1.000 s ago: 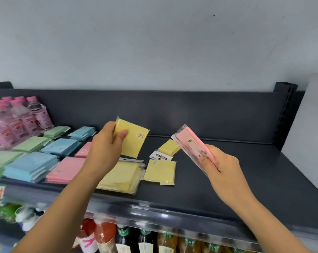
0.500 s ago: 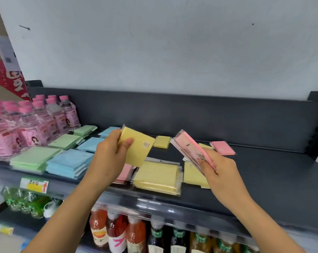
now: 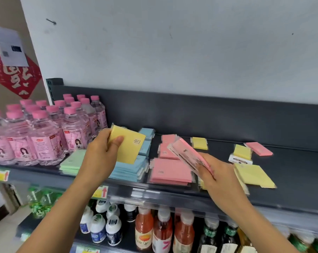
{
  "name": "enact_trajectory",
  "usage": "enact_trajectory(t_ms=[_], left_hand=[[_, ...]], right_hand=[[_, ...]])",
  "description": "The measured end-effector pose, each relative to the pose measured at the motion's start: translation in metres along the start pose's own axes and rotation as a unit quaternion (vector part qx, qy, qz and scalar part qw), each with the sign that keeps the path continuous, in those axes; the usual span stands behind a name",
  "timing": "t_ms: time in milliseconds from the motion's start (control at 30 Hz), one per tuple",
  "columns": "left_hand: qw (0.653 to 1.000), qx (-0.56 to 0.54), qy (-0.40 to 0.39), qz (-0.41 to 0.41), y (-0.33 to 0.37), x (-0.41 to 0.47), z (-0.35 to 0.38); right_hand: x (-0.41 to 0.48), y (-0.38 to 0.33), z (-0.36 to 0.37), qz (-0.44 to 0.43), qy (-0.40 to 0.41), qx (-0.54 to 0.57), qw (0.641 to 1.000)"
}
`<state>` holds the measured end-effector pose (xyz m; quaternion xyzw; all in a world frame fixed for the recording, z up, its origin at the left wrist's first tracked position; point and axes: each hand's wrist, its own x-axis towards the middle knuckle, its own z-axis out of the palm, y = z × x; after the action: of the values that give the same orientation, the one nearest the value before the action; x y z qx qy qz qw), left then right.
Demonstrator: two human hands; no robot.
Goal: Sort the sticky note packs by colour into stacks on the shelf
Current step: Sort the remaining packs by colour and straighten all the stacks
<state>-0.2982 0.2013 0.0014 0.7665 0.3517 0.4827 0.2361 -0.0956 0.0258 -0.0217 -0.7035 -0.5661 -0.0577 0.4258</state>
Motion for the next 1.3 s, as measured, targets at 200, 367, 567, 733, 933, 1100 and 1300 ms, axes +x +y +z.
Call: enact_trajectory(t_ms=[200,367,567,733,933,1100,1300], left_hand=[[1.000,0.002,-0.013,0.014,-0.022,0.004,-0.012],[1.000,-0.010,-0.013,0.014,-0.030,0.007,-0.013],[1.000,-0.023,-0.009,-0.007,-0.034,0.010,-0.012],[1.000,-0.019,-0.009,-0.009,-0.039,0.012,-0.014],[0.999,-0.016,-0.035,-0.022,-0.044,0.012,-0.007],[0.998,-0.045,-0.035,-0.013,-0.032,0.016,0.007],[0.981,-0.142,-0.126,-0.035,-0.005,0.014,0.032]], right_hand=[[0.003,-0.017,0.019,0.009,-0.008,-0.017,1.000],[0.015,-0.020,0.018,-0.023,-0.010,-0.038,0.999],[0.040,0.001,0.020,-0.169,-0.167,-0.259,0.936],[0.051,0.019,0.030,-0.168,-0.203,-0.260,0.929],[0.050,0.030,0.033,-0.107,-0.296,-0.186,0.931],[0.046,0.025,0.034,-0.072,-0.323,-0.160,0.930],[0.041,0.019,0.027,-0.043,-0.235,-0.093,0.967]])
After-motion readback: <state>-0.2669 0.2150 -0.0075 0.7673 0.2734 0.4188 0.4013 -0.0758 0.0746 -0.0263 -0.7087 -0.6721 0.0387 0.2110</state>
